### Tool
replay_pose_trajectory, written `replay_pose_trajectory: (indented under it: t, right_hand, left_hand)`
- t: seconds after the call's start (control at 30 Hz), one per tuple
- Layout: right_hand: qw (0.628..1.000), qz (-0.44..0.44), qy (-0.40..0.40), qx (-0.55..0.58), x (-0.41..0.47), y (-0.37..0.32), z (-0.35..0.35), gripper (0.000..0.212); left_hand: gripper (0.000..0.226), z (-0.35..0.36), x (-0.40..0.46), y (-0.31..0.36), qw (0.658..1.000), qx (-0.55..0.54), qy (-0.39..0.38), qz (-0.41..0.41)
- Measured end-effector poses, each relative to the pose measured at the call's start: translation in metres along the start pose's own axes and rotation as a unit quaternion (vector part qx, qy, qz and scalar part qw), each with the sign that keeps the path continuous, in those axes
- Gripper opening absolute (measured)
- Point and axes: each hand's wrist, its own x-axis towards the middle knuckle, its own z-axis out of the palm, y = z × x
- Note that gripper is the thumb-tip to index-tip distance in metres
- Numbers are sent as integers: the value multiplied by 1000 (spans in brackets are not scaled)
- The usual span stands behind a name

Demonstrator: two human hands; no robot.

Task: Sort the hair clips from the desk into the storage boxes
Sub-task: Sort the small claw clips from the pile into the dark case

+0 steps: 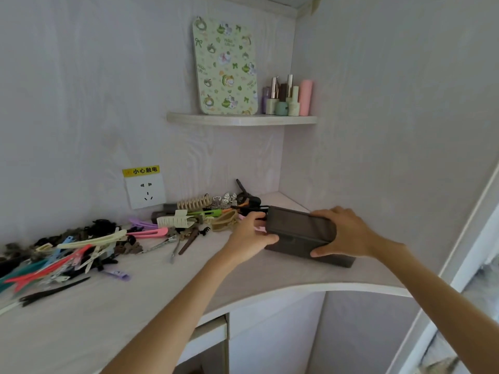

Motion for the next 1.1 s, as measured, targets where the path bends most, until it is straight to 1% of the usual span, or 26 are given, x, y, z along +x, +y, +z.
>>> replay_pose_trajectory:
  t: [0.07, 0.1, 0.17, 0.23, 0.33, 0.5, 0.57, 0.67, 0.73, 0.77, 0.8, 0.87, 0.9, 0.93, 0.97, 1.0, 1.03, 1.07, 1.1]
  right_hand:
    - [1000, -17, -5, -4, -7, -10, 6, 86]
    - [1000, -22, -7, -13, -10, -14, 9, 85]
    - [999, -30, -3, -37, -14, -19, 13, 83]
    - [998, -30, -3, -59, -19, -22, 14, 80]
    - [996, -25, -17, -89, -29, -19, 8, 77]
    - [984, -79, -54, -149, -40, -17, -10, 56]
    - [973, -104, -40, -202, -42, -24, -14, 48]
    - [951, -126, -9, -283, -43, -33, -9, 48]
    - [945, -126, 9, -302, -44, -36, -1, 47]
    - [944, -124, 15, -305, -44, -36, 3, 45]
    - [944, -122, 19, -307, -43, -37, 5, 44]
    - [942, -122, 22, -312, -42, -38, 5, 44]
    - [940, -123, 23, -317, -41, -37, 4, 45]
    - [937, -125, 26, -325, -40, -37, 3, 46]
    - [935, -126, 30, -329, -40, -36, 2, 46]
    - [936, -126, 28, -327, -41, -36, 0, 47]
    - [940, -125, 20, -318, -42, -35, -1, 47]
    - [943, -126, 8, -308, -43, -35, -3, 48]
    - [947, -126, -6, -297, -43, -34, -5, 48]
  left_hand:
    - [74, -16, -14, -5, 990, 136, -9, 47]
    - [79, -21, -21, -6, 974, 216, -6, 75]
    - [75, -22, -28, -5, 921, 360, 13, 148]
    - [65, -16, -32, -3, 868, 448, 29, 212]
    - [49, -5, -31, -2, 806, 524, 34, 271]
    - [36, 7, -27, 18, 712, 637, 10, 297]
    - [26, 11, -29, 33, 662, 688, -17, 297]
    - [14, 17, -33, 52, 593, 746, -76, 295]
    - [15, 23, -34, 58, 557, 768, -108, 296]
    - [17, 25, -33, 59, 545, 775, -115, 299]
    - [19, 26, -34, 60, 543, 775, -119, 300]
    - [18, 24, -33, 60, 563, 760, -116, 302]
    - [17, 22, -32, 57, 579, 750, -102, 304]
    - [15, 18, -32, 51, 607, 730, -76, 306]
    - [16, 14, -29, 43, 653, 691, -40, 307]
    - [21, 9, -28, 33, 715, 633, -1, 296]
    - [32, 4, -27, 21, 778, 564, 34, 275]
    - [51, -1, -27, 8, 835, 492, 59, 239]
    - [73, -3, -28, -4, 883, 424, 67, 188]
